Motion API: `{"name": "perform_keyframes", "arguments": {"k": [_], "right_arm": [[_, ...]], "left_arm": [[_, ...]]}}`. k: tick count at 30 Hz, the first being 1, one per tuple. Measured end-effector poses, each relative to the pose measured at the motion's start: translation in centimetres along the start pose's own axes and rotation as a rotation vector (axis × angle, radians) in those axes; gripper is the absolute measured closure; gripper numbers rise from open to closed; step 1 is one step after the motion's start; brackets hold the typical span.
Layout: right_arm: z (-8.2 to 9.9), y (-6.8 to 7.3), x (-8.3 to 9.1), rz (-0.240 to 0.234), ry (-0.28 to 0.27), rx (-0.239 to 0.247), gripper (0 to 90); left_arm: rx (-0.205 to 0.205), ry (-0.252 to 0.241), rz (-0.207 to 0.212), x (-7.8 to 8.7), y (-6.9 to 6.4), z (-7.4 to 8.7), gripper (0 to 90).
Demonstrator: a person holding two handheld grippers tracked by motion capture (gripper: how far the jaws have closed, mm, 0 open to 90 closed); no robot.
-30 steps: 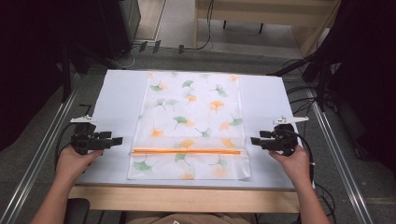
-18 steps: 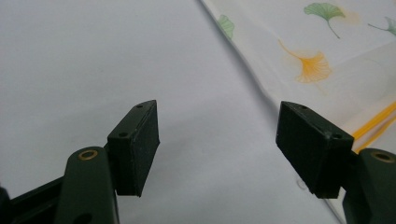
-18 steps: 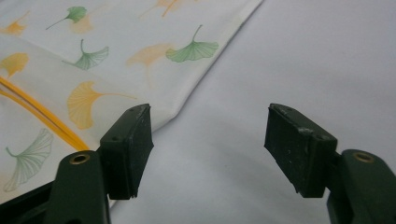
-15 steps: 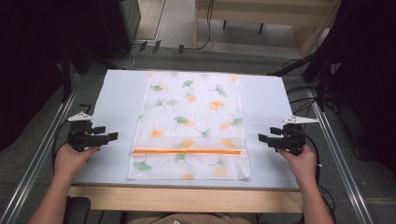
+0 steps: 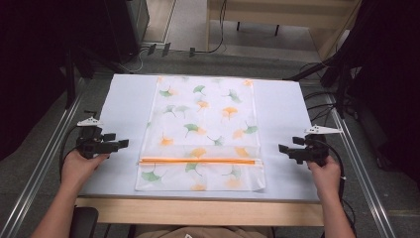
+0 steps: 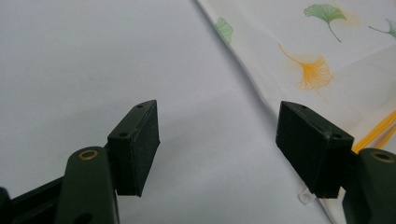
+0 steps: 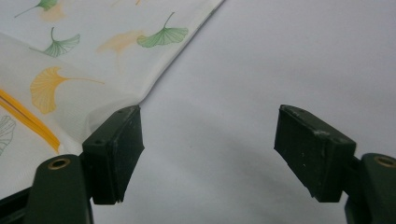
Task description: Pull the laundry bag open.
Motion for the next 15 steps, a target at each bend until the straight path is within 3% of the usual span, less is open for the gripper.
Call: {"name": "perform_keyframes", "arguments": {"k": [15], "right_arm": [[0.33, -0.05, -0.14, 0.005, 0.024, -0.003, 24.8]], "left_arm": [[-0.006, 0.014, -0.004, -0.13, 0.03, 0.1, 30.8]]}}
Point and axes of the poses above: each handheld gripper's, and its own axes: x roughly backward along the jaws, z roughly out of its underside, y roughly to its left, the point moved 6 cm from there along -x, roughly forward along the jaws, and after that the axes turned 14 degrees about -y, right-handed, at the moved point
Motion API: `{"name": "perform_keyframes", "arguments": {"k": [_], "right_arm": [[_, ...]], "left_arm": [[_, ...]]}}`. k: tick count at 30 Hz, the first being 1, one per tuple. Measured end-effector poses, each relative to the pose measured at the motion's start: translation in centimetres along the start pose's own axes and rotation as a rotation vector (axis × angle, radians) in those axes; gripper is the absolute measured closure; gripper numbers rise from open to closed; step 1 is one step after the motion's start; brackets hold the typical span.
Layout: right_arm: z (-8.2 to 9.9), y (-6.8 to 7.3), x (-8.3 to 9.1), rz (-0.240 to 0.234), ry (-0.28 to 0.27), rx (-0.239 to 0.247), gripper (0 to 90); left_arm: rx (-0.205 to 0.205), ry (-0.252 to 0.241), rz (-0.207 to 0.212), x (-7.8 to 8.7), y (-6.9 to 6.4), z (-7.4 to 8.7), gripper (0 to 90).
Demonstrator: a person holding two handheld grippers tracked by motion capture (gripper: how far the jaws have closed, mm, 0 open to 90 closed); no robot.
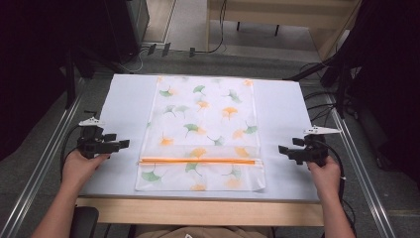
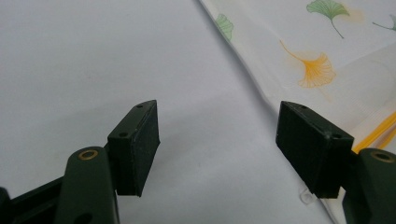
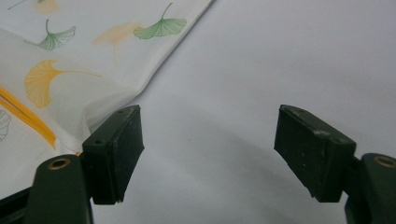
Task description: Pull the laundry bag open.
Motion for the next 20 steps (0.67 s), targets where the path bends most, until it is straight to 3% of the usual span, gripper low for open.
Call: {"name": "perform_keyframes", "arguments": {"k": [5, 20], "right_arm": [[0.07, 0.02, -0.02, -0.002, 0.007, 0.002, 24.7], [0.42, 0.05, -0.27, -0.007, 0.034, 0.005, 24.7]], "left_arm": [[0.002, -0.017, -0.007, 0.13, 0.01, -0.16, 30.8], [0.004, 0.015, -0.013, -0.23, 0.2, 0.23, 28.3]]}}
Point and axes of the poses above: each handheld gripper's, and its own axes: x roughly backward along the jaws, z roughly out of its underside, y roughly to its left, the point moved 6 cm from there along -x, roughly forward along the jaws, and after that the axes turned 14 degrees about -y, right-handed, at the moved point
